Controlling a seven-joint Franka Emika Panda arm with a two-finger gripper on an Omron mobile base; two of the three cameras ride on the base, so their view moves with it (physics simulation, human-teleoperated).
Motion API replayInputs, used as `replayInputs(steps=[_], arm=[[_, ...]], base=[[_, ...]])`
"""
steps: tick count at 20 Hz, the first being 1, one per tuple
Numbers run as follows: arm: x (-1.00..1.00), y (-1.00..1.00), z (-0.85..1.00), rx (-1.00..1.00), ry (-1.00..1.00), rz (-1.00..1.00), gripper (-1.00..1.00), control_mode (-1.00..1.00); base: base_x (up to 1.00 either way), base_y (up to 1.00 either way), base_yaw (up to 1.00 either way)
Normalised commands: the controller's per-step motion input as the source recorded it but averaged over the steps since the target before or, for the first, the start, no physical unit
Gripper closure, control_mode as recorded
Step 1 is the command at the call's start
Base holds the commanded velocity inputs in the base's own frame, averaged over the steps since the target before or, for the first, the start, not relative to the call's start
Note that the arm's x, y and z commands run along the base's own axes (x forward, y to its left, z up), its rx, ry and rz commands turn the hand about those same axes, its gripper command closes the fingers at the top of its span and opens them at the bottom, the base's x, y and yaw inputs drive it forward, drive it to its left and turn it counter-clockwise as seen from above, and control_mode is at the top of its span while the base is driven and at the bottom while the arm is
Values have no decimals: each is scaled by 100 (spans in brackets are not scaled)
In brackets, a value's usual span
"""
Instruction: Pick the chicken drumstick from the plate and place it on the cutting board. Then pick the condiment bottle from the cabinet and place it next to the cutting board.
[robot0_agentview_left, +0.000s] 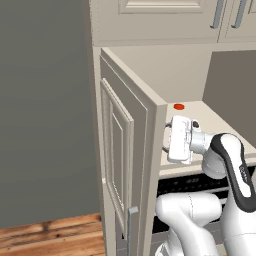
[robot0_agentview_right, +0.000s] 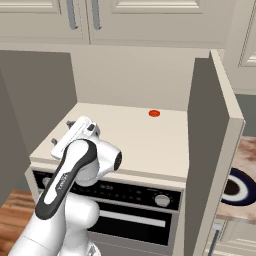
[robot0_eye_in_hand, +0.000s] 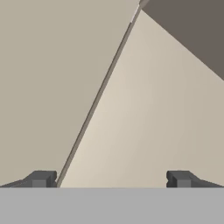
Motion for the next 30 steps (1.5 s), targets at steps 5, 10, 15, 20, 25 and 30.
replayInputs(steps=[5, 10, 15, 20, 25, 30], arm=[[15, 0, 0, 0, 3, -1, -100, -100], [10, 0, 0, 0, 3, 0, -100, -100], [6, 0, 0, 0, 2, 0, -100, -100], [6, 0, 0, 0, 1, 0, -100, -100], [7, 0, 0, 0, 3, 0, -100, -100], [5, 0, -1, 0, 4, 0, -100, -100]], base=[[0, 0, 0], [0, 0, 0], [0, 0, 0], [0, 0, 0], [0, 0, 0], [0, 0, 0]])
